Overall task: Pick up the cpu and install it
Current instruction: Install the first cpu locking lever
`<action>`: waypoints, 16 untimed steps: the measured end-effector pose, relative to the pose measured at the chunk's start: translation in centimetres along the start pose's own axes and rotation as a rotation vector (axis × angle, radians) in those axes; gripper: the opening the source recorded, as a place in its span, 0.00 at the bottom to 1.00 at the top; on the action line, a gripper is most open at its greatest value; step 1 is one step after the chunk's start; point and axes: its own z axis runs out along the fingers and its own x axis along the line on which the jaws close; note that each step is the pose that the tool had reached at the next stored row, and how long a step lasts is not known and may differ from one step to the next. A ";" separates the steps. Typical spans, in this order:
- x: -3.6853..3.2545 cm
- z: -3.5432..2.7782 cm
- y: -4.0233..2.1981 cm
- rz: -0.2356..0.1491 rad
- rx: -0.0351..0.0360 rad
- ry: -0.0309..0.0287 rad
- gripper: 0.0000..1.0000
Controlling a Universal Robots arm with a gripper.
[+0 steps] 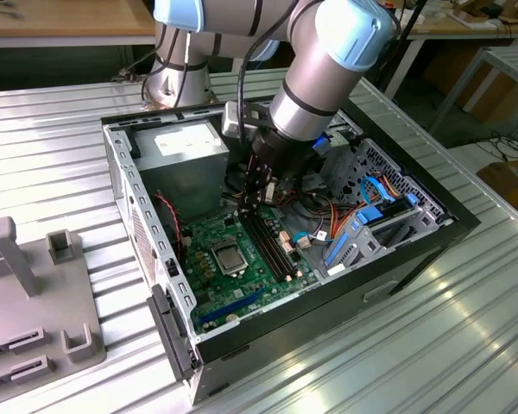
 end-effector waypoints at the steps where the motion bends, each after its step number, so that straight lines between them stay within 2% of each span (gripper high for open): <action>1: -0.03 0.05 0.06 0.000 -0.0002 -0.0002 0.11; 6: 0.09 0.21 0.55 -0.004 -0.0004 0.0002 0.11; 13: 0.21 0.24 0.78 -0.076 -0.0021 0.0140 0.11; 16: 0.37 0.25 0.78 -0.084 -0.0023 0.0155 0.11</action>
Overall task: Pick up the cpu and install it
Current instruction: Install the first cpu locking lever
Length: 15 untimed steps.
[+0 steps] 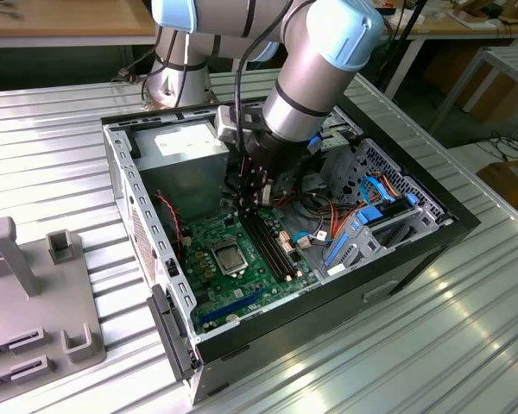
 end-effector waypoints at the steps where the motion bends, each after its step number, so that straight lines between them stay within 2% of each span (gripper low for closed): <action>1: 0.07 -0.01 -0.02 -0.001 0.0000 0.0002 0.11; 7: 1.04 -0.07 -0.26 -0.009 -0.0002 0.0017 0.11; 8: 1.35 -0.12 -0.24 -0.030 -0.0005 0.0057 0.11; 15: 1.40 -0.72 0.08 -0.056 0.0018 0.0096 0.11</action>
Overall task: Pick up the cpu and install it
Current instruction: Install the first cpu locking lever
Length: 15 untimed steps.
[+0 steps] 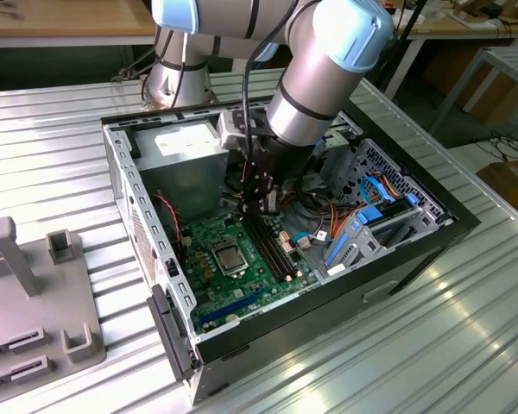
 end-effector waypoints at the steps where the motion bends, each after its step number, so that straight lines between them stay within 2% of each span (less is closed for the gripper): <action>1: 0.02 -0.02 0.06 -0.005 0.0006 0.0006 0.11; 4: 0.10 -0.04 0.19 -0.023 0.0037 0.0033 0.11; 6: 0.18 -0.02 0.30 -0.036 0.0114 0.0039 0.11; 12: 0.34 0.02 0.52 -0.060 0.0288 0.0041 0.11; 14: 0.46 0.07 0.78 -0.065 0.0413 0.0018 0.11; 15: 0.49 0.08 0.86 -0.067 0.0452 0.0011 0.11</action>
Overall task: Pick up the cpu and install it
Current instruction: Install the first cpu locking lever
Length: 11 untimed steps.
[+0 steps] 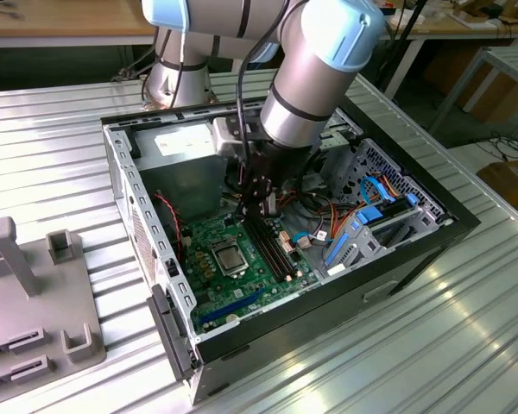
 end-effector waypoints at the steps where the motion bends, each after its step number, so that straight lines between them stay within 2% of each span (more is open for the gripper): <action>1: 0.02 0.01 0.07 -0.002 0.0033 -0.0005 0.11; 7: 0.14 0.06 0.41 -0.013 0.0267 -0.0040 0.11; 11: 0.15 0.05 0.42 -0.014 0.0278 -0.0039 0.11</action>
